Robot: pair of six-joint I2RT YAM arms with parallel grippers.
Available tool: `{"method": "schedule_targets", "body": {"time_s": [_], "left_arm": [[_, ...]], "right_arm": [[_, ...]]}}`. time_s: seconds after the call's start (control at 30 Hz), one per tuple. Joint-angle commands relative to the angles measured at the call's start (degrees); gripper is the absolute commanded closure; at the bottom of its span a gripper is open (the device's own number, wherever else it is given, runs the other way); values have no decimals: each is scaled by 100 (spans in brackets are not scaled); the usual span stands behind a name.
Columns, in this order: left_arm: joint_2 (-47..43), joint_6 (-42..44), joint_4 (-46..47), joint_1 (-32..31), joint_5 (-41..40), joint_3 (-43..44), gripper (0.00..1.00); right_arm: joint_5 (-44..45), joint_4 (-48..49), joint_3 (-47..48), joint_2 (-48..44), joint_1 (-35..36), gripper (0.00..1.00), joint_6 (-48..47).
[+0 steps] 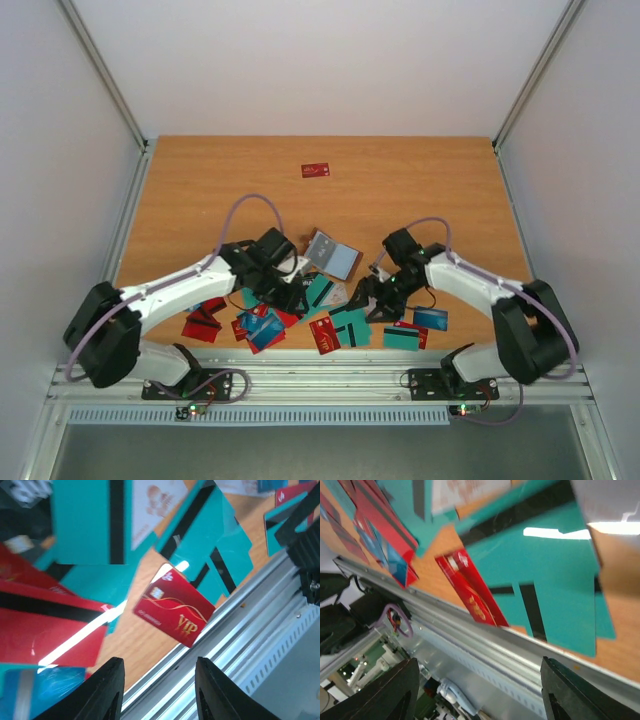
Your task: Put the credit cards into the card holder
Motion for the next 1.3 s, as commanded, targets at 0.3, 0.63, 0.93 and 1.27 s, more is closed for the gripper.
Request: {"method": "schedule_targets", "body": {"time_s": [0.3,0.63,0.93,1.27], "left_arm": [[1720,-226,649,-801,376,927,60],[2613,-185,699,-801,195,1117,60],[2809,-149,933,-810,282,901,60],[2813,-260,1109,-878,333,700,60]], "right_arm": [[765,1929,-2037,-2082,1449,28,3381],[1909,2734,-2162,-1954,2614,29,4094],[2525,3124,-2269,-1769,3198,30,4504],[2729,4245,-2500,-1131,3476,32,4807]]}}
